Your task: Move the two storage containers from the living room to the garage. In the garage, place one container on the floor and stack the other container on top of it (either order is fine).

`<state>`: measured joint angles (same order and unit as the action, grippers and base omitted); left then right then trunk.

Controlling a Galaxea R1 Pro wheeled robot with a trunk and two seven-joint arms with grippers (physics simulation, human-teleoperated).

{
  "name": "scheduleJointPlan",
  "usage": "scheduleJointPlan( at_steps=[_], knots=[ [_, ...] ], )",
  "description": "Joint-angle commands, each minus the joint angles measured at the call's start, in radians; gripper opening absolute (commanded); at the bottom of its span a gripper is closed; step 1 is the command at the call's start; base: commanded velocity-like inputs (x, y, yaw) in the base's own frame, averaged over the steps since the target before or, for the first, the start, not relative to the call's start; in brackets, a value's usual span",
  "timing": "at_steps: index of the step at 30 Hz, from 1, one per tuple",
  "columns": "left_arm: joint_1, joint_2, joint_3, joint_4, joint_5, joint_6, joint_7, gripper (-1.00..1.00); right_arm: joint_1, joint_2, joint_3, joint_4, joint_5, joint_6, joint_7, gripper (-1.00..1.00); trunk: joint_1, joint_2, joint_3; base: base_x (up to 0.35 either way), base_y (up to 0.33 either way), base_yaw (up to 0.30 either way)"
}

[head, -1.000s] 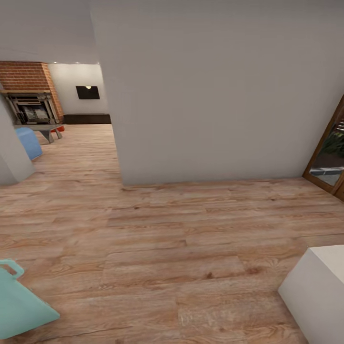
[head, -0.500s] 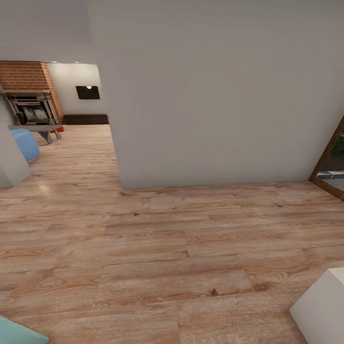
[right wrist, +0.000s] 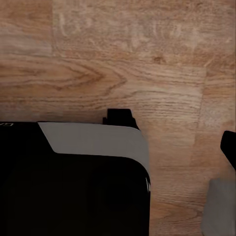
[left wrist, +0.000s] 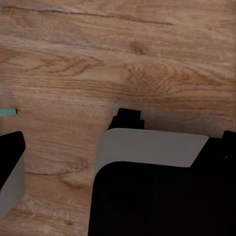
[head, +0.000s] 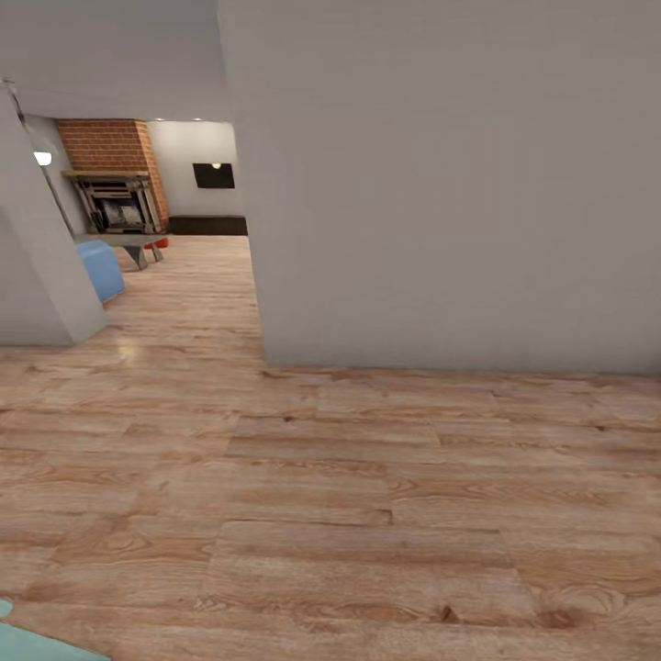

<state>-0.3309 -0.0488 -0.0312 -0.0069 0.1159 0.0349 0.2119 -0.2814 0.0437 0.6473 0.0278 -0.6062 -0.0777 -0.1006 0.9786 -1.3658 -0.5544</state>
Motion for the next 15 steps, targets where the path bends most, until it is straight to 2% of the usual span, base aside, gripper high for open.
scheduleJointPlan(
  at_steps=[1, 6, 15],
  knots=[
    [-0.001, 0.0, -0.004, -0.001, 0.01, 0.004, 0.003, 1.0, -0.001, 0.001, 0.008, 0.003, -0.008, -0.005, -0.001, 1.0, 0.001, 0.0, -0.001, 0.322, 0.0, 0.239],
    [-0.001, 0.0, -0.004, -0.001, 0.01, 0.005, 0.003, 1.0, -0.001, 0.001, 0.008, 0.003, -0.009, -0.005, -0.001, 1.0, 0.001, 0.0, -0.002, 0.321, 0.0, 0.12],
    [-0.001, 0.0, -0.004, -0.001, 0.01, 0.004, 0.003, 1.0, -0.001, 0.001, 0.008, 0.003, -0.009, -0.005, -0.001, 1.0, 0.001, 0.0, -0.003, 0.321, 0.0, 0.007]
  ],
)
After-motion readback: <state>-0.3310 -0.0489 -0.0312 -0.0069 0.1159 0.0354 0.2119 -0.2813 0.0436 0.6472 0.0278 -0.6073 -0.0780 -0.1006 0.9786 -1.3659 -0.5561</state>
